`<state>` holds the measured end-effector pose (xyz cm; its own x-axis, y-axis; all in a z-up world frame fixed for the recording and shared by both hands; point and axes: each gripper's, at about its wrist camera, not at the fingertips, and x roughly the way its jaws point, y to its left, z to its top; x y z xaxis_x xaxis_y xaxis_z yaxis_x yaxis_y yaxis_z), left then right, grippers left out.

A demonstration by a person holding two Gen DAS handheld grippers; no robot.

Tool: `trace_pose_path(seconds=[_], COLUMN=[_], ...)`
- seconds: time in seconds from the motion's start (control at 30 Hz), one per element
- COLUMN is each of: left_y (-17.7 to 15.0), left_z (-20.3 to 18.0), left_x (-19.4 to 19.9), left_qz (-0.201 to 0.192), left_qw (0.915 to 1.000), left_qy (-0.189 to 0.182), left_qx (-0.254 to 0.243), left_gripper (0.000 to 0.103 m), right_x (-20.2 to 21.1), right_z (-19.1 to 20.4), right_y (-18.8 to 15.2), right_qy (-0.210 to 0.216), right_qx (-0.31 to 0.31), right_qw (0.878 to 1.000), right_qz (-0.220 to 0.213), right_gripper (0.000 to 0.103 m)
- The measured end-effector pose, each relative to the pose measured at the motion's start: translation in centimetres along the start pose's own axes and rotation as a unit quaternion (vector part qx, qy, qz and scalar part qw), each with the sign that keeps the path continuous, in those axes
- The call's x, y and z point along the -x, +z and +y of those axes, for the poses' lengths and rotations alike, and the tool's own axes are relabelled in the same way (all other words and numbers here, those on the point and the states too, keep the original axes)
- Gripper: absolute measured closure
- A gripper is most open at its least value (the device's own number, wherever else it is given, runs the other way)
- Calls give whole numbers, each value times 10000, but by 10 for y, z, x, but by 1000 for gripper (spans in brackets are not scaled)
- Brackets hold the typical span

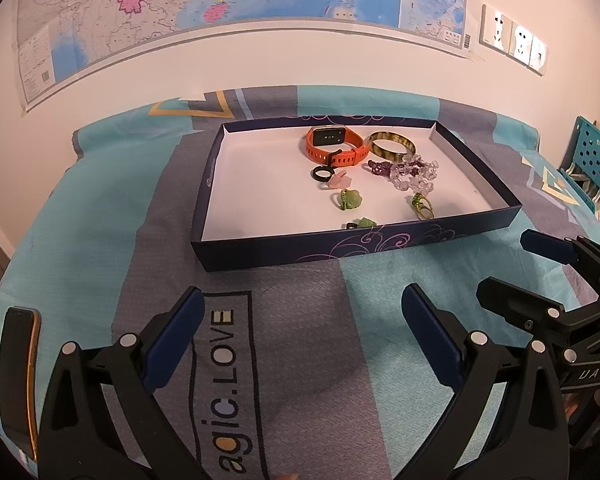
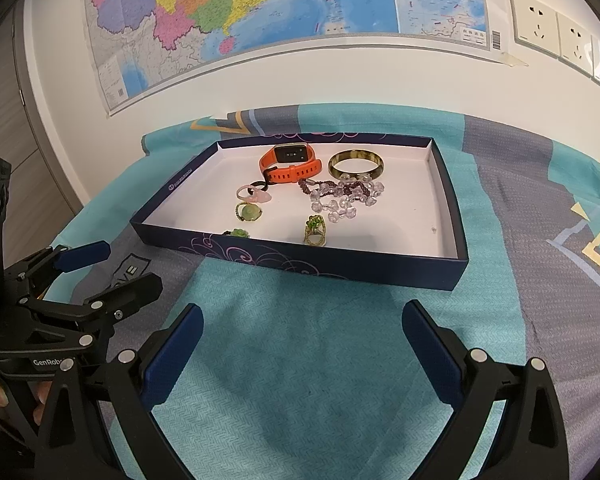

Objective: Organize jewelry

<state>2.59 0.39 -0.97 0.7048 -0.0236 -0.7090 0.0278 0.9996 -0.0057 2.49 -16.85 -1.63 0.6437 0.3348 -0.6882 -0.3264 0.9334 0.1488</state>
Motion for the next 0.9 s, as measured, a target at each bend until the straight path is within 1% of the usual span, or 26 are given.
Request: trace_pose_path(seconds=[0.9], left_y=[0], left_z=[0], left_x=[-2], left_qz=[26], left_qw=[10000], left_qy=[-6], left_qx=[0], left_gripper=[6], right_x=[-1], right_z=[-1], right_y=[0], right_qy=[24], right_qx=[-14], right_qw=[10000], right_qz=[16], right_gripper=[7])
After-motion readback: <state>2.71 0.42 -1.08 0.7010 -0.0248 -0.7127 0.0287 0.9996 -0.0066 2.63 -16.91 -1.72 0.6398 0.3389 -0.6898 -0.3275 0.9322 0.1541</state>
